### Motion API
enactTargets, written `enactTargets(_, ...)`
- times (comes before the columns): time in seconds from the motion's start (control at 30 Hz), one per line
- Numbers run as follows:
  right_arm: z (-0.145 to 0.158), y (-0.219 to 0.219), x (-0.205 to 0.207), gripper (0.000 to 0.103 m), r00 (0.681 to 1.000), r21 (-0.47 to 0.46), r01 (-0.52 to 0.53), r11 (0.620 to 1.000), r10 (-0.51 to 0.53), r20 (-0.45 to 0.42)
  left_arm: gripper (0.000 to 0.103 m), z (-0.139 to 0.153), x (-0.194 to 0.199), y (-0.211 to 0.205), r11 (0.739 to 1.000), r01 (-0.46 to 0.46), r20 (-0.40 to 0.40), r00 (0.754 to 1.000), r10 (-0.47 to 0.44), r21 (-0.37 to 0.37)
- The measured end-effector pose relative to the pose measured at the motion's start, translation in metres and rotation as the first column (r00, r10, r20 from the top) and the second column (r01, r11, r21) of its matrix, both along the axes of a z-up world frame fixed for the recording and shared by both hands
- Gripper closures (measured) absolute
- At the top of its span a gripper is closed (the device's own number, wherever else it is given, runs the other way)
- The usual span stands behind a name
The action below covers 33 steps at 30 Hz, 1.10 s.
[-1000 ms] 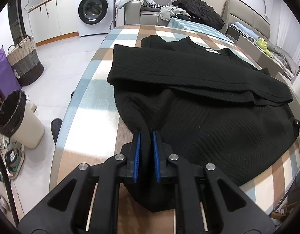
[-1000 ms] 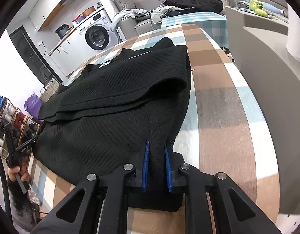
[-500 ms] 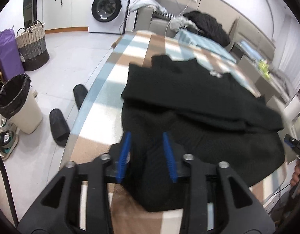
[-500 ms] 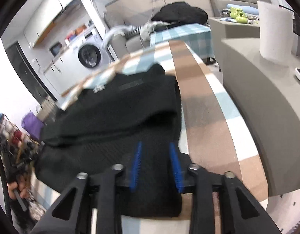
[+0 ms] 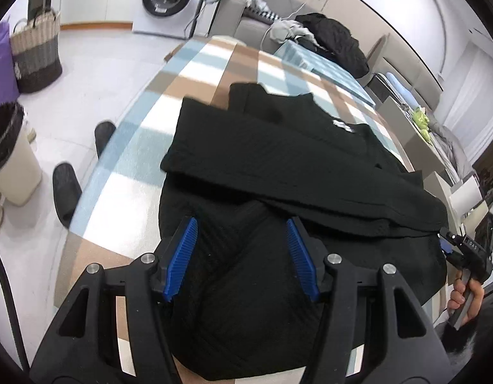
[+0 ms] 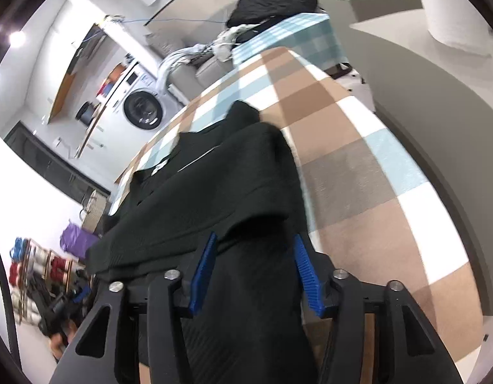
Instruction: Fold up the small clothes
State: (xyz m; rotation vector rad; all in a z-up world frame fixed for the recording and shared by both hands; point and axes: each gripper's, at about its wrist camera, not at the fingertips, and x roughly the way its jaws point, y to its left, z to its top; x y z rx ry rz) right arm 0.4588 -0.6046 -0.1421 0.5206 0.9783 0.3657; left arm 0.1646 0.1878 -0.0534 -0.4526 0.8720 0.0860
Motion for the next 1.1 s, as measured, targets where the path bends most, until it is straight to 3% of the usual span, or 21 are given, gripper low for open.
enactTargets(0.13,-0.002,-0.001,0.011,0.05,1.0,0.0,0.001,1.0,-0.001,0.017,0.048,-0.007,0.002,0.002,1.0,-0.005,-0.003,1.0,0.005,-0.005)
enactTargets(0.33,0.015,0.011,0.016,0.05,0.991,0.097,-0.09,0.991,0.079,0.112,0.048,-0.008,0.004,0.004,1.0,-0.013,0.0,1.0,0.013,-0.007)
enactTargets(0.4,0.012,0.013,0.021,0.05,0.992,0.136,-0.101,0.986,0.088,0.094,0.048,-0.009,0.007,0.006,1.0,-0.014,-0.004,1.0,0.014,-0.016)
enactTargets(0.6,0.0,0.017,0.024,0.05,0.996,0.12,-0.088,0.989,0.085,0.031,0.048,-0.014,0.013,0.01,0.999,-0.033,-0.018,0.999,0.032,-0.041)
enactTargets(0.83,-0.002,0.019,0.023,0.05,0.995,0.121,-0.096,0.988,0.092,0.034,0.048,-0.017,0.028,0.026,0.99,-0.084,-0.007,0.996,0.083,-0.116)
enactTargets(0.97,-0.003,0.018,0.024,0.05,0.995,0.122,-0.097,0.988,0.094,0.032,0.048,-0.022,0.041,0.037,0.982,-0.14,-0.03,0.99,0.138,-0.13)
enactTargets(1.1,-0.002,0.018,0.023,0.05,0.995,0.118,-0.098,0.988,0.094,0.032,0.048,-0.023,0.043,0.036,0.984,-0.136,-0.025,0.991,0.134,-0.115)
